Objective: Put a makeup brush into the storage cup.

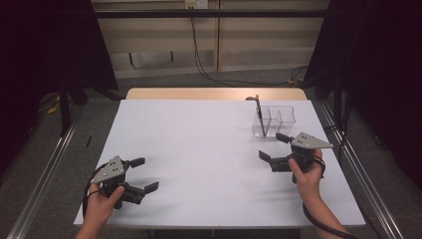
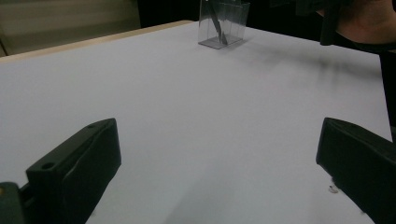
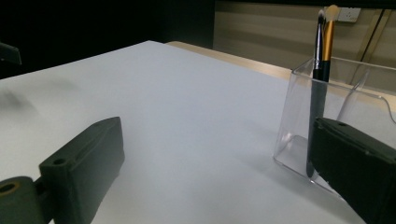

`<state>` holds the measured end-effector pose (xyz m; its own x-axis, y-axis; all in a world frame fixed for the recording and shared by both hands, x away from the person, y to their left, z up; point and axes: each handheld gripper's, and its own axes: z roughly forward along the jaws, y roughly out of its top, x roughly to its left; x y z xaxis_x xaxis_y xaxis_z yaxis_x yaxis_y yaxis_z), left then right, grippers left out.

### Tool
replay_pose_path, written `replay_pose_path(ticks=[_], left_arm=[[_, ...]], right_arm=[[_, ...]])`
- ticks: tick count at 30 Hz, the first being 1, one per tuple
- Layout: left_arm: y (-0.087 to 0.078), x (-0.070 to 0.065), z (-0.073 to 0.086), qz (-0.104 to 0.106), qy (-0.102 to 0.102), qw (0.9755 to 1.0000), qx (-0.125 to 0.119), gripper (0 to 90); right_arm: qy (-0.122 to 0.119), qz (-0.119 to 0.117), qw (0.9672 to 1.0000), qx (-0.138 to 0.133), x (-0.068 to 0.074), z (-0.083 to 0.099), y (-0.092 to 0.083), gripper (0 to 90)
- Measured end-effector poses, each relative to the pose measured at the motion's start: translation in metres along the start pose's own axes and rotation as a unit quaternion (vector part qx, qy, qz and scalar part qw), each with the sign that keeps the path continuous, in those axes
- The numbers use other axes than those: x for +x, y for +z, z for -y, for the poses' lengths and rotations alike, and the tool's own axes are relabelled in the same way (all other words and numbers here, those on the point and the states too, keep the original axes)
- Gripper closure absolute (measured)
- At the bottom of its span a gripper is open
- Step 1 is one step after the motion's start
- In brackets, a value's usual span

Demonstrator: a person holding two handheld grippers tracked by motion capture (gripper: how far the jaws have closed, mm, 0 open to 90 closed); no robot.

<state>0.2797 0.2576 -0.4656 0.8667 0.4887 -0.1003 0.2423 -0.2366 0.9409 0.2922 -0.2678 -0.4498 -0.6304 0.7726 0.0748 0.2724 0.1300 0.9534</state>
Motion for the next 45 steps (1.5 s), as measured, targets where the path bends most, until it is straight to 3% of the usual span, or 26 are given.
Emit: replay_pose_path(ticks=[14, 29, 35, 45], left_arm=[[0.003, -0.001, 0.0, 0.004, 0.001, 1.0, 0.003, 0.0], [0.007, 0.001, -0.001, 0.007, 0.003, 1.0, 0.005, 0.0], [0.006, 0.0, 0.0, 0.007, 0.002, 0.9999, 0.008, 0.0], [0.005, 0.0, -0.001, 0.005, 0.004, 1.0, 0.007, 0.0]], right_arm=[[0.009, 0.0, 1.0, 0.003, -0.003, 0.01, -0.017, 3.5], [-0.007, 0.003, 0.9997, 0.024, -0.002, 0.018, -0.033, 3.5], [0.001, 0.006, 0.9997, 0.022, -0.003, 0.02, -0.04, 3.5], [-0.004, 0.009, 0.9995, 0.03, -0.004, 0.024, -0.049, 3.5]])
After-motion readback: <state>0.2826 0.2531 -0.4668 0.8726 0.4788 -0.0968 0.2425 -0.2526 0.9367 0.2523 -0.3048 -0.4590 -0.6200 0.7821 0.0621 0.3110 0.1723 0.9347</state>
